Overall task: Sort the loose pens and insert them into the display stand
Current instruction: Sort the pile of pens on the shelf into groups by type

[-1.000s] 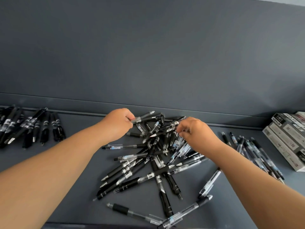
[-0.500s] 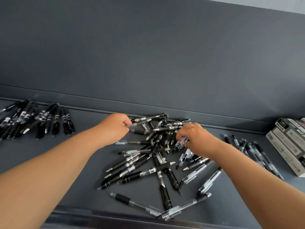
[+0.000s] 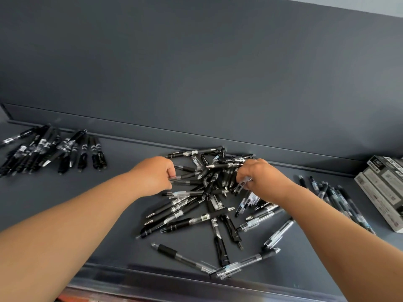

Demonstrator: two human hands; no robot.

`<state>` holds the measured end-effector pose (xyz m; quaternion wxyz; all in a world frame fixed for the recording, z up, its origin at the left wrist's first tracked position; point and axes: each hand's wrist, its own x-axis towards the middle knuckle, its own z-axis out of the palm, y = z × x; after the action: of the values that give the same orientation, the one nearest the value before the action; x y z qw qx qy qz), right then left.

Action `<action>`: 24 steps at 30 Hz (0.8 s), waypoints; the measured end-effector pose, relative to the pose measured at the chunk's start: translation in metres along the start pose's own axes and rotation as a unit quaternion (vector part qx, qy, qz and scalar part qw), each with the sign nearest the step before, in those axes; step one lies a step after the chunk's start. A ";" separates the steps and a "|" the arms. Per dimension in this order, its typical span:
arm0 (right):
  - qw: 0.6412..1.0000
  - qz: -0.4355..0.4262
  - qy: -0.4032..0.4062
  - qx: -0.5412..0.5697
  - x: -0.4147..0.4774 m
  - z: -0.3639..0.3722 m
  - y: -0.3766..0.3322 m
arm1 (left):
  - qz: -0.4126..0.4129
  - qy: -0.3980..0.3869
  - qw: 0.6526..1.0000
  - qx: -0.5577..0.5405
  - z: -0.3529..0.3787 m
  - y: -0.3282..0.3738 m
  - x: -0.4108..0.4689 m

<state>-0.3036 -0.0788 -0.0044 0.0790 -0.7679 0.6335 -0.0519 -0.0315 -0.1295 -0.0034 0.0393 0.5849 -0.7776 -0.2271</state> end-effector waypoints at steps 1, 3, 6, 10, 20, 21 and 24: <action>1.000 -0.001 0.012 0.006 -0.001 0.000 -0.001 | 0.000 0.001 1.000 0.009 0.000 0.000 0.000; 0.999 0.003 0.040 0.020 -0.005 -0.001 -0.001 | -0.001 0.002 1.000 0.020 0.000 0.001 0.000; 0.993 0.028 0.094 0.058 -0.009 -0.006 -0.004 | -0.002 0.006 1.000 0.022 -0.004 0.001 0.001; 0.969 0.082 0.166 0.164 -0.011 -0.021 -0.005 | 0.000 -0.010 0.999 0.036 -0.016 -0.003 0.003; 0.871 0.135 0.183 0.435 -0.022 -0.041 -0.004 | 0.006 -0.013 0.998 0.068 -0.007 -0.005 0.001; 0.857 0.137 0.180 0.464 -0.023 -0.042 -0.003 | 0.002 -0.012 0.998 0.066 -0.012 -0.006 0.001; 0.819 0.142 0.171 0.528 -0.026 -0.044 0.000 | -0.008 -0.001 0.999 0.046 -0.031 -0.002 -0.001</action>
<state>-0.3167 -0.0553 0.0393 0.3696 -0.4889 0.6141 -0.4972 -0.0188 -0.1387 0.0238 0.0102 0.5924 -0.7824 -0.1919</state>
